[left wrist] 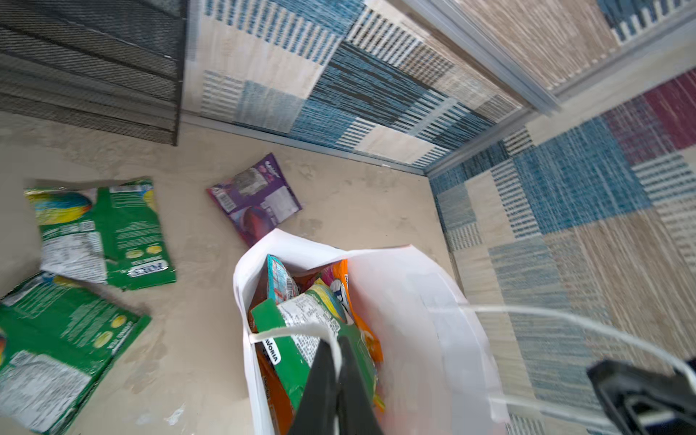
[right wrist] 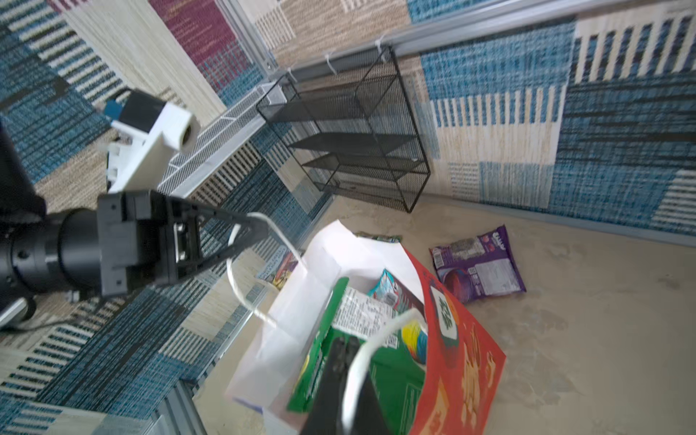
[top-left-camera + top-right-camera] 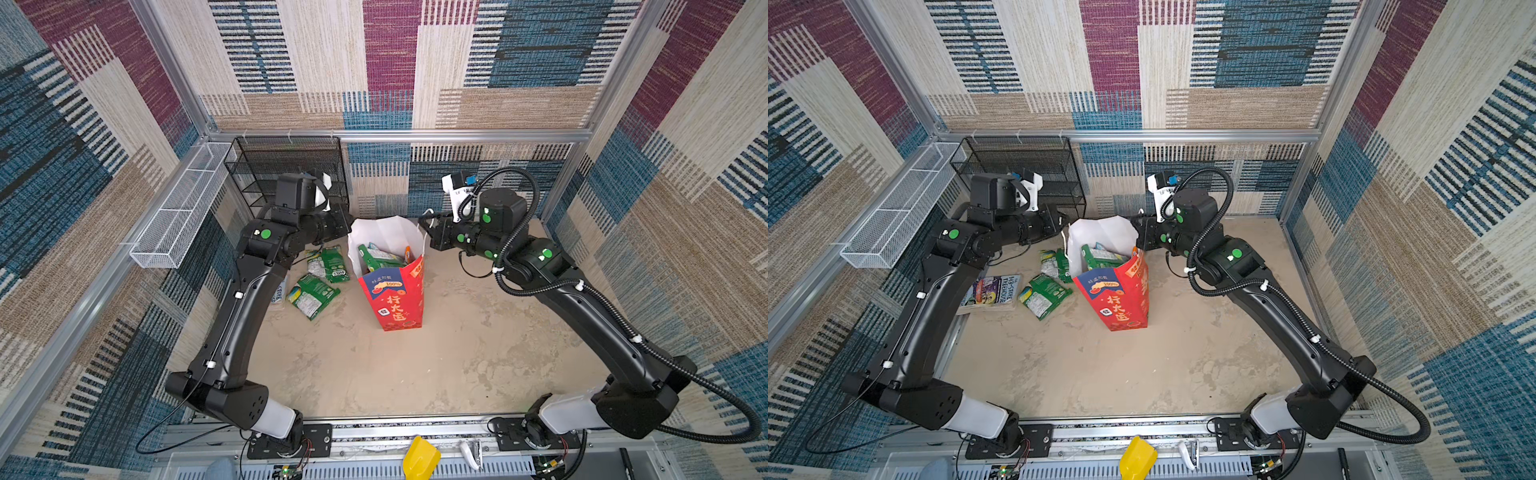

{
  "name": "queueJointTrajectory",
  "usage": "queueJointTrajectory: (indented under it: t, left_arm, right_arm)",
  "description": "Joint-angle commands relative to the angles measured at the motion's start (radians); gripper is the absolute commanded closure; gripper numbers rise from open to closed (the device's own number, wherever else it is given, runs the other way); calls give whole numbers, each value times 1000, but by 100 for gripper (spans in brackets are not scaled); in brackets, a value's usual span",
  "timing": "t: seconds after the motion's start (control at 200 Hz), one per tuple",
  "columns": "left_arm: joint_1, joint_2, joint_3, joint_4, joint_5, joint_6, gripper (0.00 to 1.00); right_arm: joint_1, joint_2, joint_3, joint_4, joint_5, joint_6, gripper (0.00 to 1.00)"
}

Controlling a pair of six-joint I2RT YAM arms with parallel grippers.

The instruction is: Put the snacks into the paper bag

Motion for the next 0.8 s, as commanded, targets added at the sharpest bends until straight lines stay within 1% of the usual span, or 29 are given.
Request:
queueJointTrajectory:
  t: [0.0, 0.04, 0.085, 0.155, 0.21, 0.255, 0.321, 0.376, 0.456, 0.531, 0.621, 0.711, 0.786, 0.796]
  left_arm:
    - [-10, 70, 64, -13, -26, 11, 100]
    - [-10, 98, 106, -41, 10, 8, 100]
    - [-18, 98, 114, -39, 35, 0, 100]
    - [-64, 73, 50, 44, -17, -5, 100]
    - [-79, 97, 17, 109, 19, -18, 100]
    - [-76, 163, 88, 47, 60, -32, 100]
    - [-80, 261, 268, -78, 118, -20, 100]
    - [-87, 268, 302, -95, 146, -38, 100]
    - [-116, 216, 237, -48, 118, -48, 100]
    - [-138, 159, 118, 28, 91, -52, 100]
    - [-142, 117, -40, 115, 78, -69, 100]
    - [-141, 115, -121, 135, 98, -90, 100]
    - [-142, 100, -163, 164, 127, -105, 100]
    - [-142, 95, -167, 169, 129, -106, 98]
  right_arm:
    - [-39, 3, 6, 37, -54, 13, 100]
    - [-42, -21, -10, 41, -49, 15, 100]
    - [-42, -67, -58, 70, -26, 14, 100]
    - [-54, -121, -162, 115, 16, 9, 100]
    - [-96, -111, -172, 80, -22, 17, 100]
    - [-130, -103, -160, 54, -73, 28, 100]
    - [-141, -119, -150, 65, -98, 32, 100]
    - [-141, -142, -136, 59, -84, 25, 100]
    - [-143, -202, -189, 67, -46, 20, 100]
    - [-142, -259, -299, 86, -42, 23, 100]
    - [-145, -317, -424, 108, -35, 28, 100]
    - [-153, -349, -500, 115, -31, 27, 100]
    - [-155, -366, -508, 101, -39, 21, 100]
    - [-155, -370, -508, 99, -39, 21, 100]
